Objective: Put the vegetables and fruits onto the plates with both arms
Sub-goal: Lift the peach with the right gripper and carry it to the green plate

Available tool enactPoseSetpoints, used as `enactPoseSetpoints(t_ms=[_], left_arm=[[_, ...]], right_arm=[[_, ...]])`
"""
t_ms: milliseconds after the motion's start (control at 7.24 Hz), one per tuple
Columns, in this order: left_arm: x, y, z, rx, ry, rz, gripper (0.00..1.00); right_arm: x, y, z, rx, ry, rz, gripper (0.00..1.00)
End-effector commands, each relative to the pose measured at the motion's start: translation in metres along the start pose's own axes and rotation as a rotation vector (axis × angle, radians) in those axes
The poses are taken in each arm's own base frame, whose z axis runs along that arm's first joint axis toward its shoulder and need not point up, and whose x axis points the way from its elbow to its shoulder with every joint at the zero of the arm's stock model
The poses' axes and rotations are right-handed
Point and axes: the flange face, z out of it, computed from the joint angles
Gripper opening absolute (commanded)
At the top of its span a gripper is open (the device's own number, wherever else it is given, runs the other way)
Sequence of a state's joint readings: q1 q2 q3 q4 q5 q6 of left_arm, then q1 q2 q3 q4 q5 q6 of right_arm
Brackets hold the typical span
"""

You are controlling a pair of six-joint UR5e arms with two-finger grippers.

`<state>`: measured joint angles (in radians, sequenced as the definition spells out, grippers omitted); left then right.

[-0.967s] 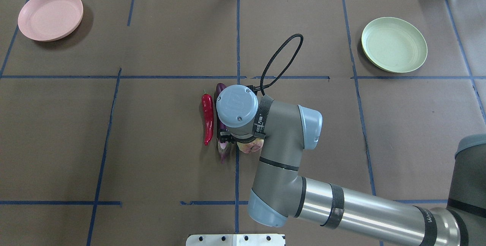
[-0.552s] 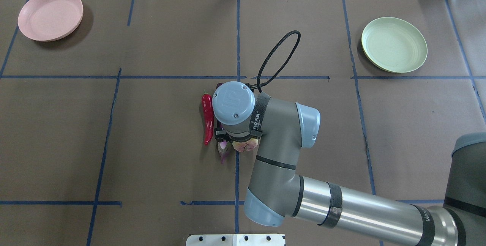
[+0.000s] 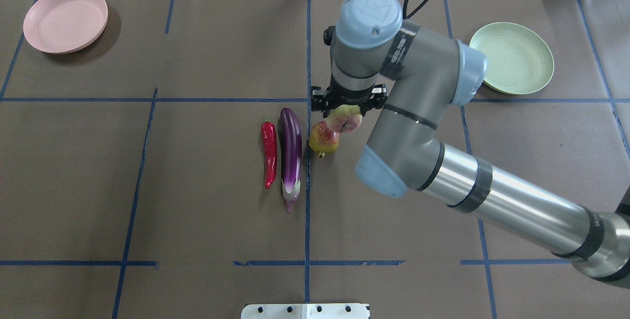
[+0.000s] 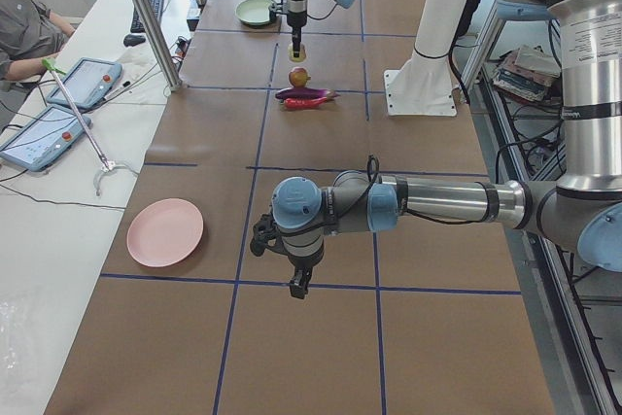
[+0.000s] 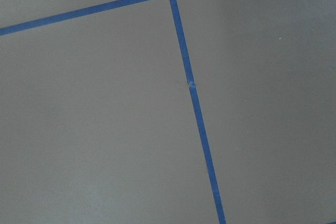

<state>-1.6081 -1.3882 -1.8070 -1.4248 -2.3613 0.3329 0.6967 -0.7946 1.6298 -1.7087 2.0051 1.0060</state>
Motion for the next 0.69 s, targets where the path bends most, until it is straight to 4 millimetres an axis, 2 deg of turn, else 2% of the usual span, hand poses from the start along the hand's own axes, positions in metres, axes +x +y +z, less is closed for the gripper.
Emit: enactPoseSetpoints(t_ms=[0, 276, 414, 552], left_arm=[[0.003, -0.002, -0.003, 0.006, -0.003, 0.01, 1.0], [0.003, -0.002, -0.003, 0.006, -0.003, 0.01, 1.0], [0.003, -0.002, -0.003, 0.006, -0.003, 0.01, 1.0], [0.003, -0.002, -0.003, 0.006, -0.003, 0.012, 1.0]], right_arm=[[0.14, -0.068, -0.022, -0.006, 0.027, -0.145, 0.03], [0.257, -0.112, -0.021, -0.034, 0.089, -0.28, 0.04], [0.301, -0.133, -0.018, -0.061, 0.095, -0.316, 0.04], [0.34, -0.155, 0.009, -0.032, 0.089, -0.341, 0.04]])
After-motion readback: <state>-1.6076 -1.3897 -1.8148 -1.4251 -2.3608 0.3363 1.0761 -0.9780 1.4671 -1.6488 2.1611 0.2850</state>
